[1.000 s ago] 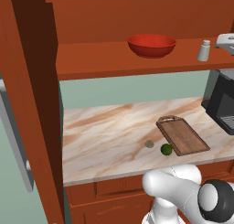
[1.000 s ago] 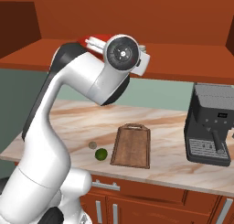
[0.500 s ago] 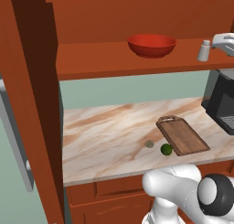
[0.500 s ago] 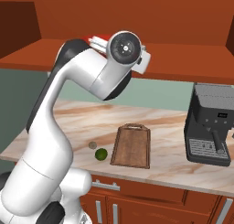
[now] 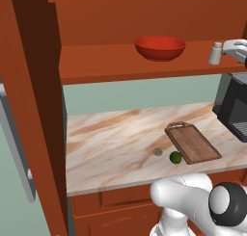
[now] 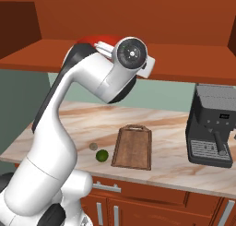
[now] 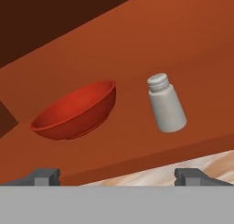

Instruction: Open the cabinet. Place the bowl and condiment on the counter. Then place the lime and garlic on the cutting board.

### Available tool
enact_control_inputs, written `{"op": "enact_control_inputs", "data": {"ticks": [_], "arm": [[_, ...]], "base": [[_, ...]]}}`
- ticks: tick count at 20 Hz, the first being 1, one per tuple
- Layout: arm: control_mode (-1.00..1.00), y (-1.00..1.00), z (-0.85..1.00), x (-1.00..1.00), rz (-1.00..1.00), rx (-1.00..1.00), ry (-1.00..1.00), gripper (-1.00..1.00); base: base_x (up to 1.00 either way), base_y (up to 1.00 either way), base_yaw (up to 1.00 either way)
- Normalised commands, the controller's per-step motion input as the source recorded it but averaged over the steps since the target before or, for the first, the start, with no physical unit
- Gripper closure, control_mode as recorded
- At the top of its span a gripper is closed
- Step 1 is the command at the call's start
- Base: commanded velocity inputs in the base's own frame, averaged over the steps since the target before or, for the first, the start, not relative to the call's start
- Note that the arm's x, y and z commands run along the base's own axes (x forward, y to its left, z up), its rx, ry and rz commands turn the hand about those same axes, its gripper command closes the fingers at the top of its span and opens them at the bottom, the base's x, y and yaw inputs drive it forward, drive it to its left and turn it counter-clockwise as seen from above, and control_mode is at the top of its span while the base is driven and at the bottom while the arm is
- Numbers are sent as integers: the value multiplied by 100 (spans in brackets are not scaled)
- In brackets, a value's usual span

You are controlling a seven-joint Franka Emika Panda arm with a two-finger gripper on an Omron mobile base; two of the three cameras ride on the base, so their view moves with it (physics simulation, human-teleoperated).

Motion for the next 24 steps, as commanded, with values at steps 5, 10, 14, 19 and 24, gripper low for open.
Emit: {"op": "enact_control_inputs", "data": {"ticks": [5, 10, 14, 19, 24], "arm": [[-100, -8, -2, 14, 0, 0, 0, -100], [-100, 0, -4, 17, 0, 0, 0, -100], [-100, -2, -7, 14, 0, 0, 0, -100], [-100, -13, -10, 10, 0, 0, 1, -100], [-100, -5, -5, 15, 0, 0, 0, -100]], "base": [[0, 0, 0], [0, 0, 0], [0, 0, 0], [0, 0, 0], [0, 0, 0]]}}
